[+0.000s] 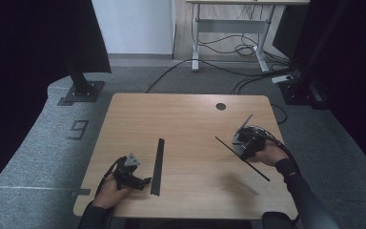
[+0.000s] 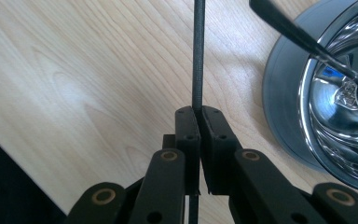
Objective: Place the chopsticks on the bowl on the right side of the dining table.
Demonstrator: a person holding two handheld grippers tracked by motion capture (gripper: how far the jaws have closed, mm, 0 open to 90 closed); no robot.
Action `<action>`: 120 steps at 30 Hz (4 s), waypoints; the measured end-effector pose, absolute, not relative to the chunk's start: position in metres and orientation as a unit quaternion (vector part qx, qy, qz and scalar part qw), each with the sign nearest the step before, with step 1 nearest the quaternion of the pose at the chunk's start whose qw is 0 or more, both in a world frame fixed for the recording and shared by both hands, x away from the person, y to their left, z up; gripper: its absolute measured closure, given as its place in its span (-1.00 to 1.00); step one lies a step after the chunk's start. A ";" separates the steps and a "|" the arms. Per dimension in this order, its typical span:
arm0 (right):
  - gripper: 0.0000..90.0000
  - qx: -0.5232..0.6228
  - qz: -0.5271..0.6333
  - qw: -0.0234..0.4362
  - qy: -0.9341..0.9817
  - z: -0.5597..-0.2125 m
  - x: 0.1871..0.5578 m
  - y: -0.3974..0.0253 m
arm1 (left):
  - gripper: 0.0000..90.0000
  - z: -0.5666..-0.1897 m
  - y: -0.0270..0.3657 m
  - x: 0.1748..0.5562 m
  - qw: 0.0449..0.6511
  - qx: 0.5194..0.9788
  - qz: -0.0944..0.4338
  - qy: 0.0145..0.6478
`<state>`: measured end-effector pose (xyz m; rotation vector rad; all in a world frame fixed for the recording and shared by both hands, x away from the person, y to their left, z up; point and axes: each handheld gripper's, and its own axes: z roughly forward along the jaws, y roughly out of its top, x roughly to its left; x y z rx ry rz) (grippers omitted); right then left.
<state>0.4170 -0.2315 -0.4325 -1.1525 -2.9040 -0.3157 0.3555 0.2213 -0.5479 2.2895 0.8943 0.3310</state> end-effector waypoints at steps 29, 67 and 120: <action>0.91 -0.415 -0.084 -0.045 -0.905 -0.427 0.455 -0.259 | -1.00 -0.548 0.221 0.356 0.325 0.873 0.126 0.341; 0.75 -0.442 -0.107 -0.064 -0.888 -0.462 0.474 -0.275 | -1.00 -0.548 0.221 0.356 0.325 0.873 0.126 0.341; -0.97 -0.551 -0.284 -0.232 -0.750 -0.501 0.416 -0.329 | -1.00 -0.548 0.221 0.356 0.325 0.873 0.127 0.341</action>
